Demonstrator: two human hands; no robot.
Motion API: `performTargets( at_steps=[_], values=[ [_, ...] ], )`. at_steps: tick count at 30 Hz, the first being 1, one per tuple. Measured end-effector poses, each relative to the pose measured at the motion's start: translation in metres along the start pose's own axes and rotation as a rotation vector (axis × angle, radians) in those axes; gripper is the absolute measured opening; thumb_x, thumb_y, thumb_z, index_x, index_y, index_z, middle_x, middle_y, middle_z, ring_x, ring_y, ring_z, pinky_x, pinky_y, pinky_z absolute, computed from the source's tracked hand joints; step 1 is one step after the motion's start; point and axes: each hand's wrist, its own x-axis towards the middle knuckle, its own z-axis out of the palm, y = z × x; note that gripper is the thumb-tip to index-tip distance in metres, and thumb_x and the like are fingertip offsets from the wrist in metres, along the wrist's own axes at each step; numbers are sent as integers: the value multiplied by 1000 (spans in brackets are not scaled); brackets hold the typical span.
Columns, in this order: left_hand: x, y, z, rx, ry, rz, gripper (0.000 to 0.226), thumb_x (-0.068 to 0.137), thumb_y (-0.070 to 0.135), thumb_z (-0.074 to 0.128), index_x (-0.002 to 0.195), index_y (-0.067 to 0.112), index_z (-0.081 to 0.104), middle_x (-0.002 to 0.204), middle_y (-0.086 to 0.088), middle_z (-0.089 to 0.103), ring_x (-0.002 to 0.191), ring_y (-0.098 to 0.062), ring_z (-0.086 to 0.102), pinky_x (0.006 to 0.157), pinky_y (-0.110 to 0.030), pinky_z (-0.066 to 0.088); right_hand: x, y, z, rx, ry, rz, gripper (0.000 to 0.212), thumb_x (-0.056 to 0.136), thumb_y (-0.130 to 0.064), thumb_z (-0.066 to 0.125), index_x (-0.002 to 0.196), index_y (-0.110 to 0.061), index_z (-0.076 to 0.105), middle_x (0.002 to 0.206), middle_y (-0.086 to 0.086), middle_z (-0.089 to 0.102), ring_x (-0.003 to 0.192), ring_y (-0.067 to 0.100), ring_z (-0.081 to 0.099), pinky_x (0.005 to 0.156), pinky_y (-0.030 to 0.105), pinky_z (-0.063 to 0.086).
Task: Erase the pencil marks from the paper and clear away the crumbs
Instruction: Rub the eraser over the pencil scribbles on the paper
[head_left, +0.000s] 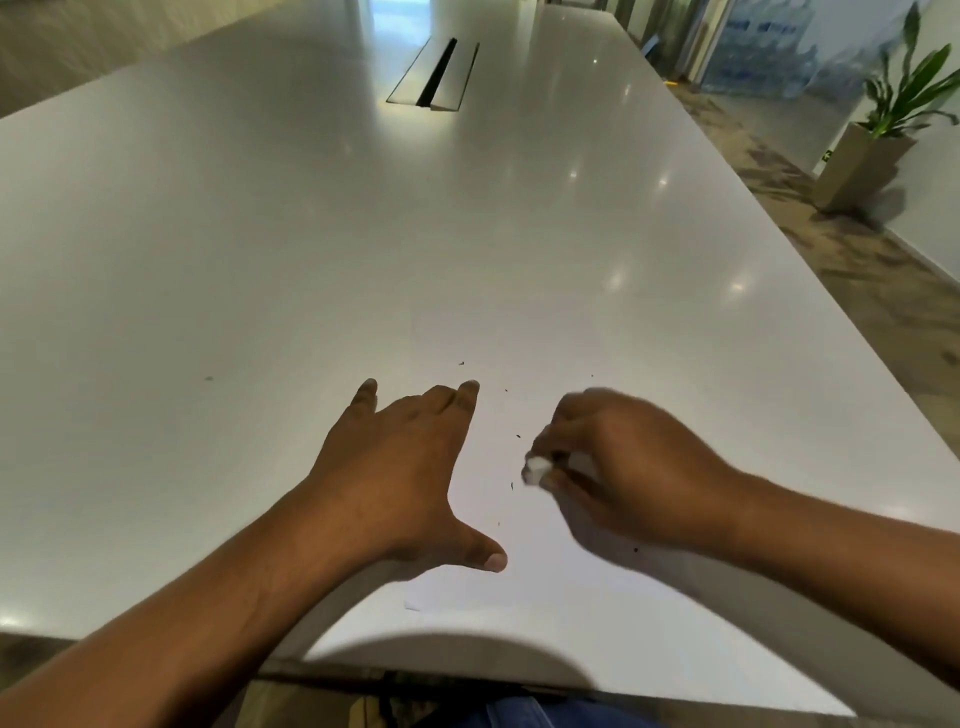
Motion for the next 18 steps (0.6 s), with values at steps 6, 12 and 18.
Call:
performTargets(
  at_steps=[6, 12, 18],
  values=[
    [0, 8, -11, 15, -39, -8, 119, 53, 86, 67, 148, 30, 23, 140, 13, 38, 118, -14, 47, 97, -39, 37, -16, -8, 1, -21, -25, -16, 23, 90, -41, 51, 96, -35, 72, 85, -14, 59, 85, 13, 57, 64, 36, 52],
    [11, 25, -28, 243, -119, 10, 79, 54, 85, 68, 100, 25, 46, 98, 7, 37, 77, -16, 45, 74, -35, 38, 22, 15, -6, -77, 106, 113, 18, 91, -44, 60, 95, -33, 74, 87, -10, 60, 85, 16, 60, 64, 33, 50],
    [17, 31, -35, 341, -168, 23, 80, 55, 85, 68, 102, 22, 55, 92, 6, 33, 63, -13, 44, 58, -30, 29, 36, 22, -11, -97, 114, 209, 17, 90, -41, 61, 93, -32, 75, 90, -8, 62, 85, 17, 60, 64, 29, 46]
  ],
)
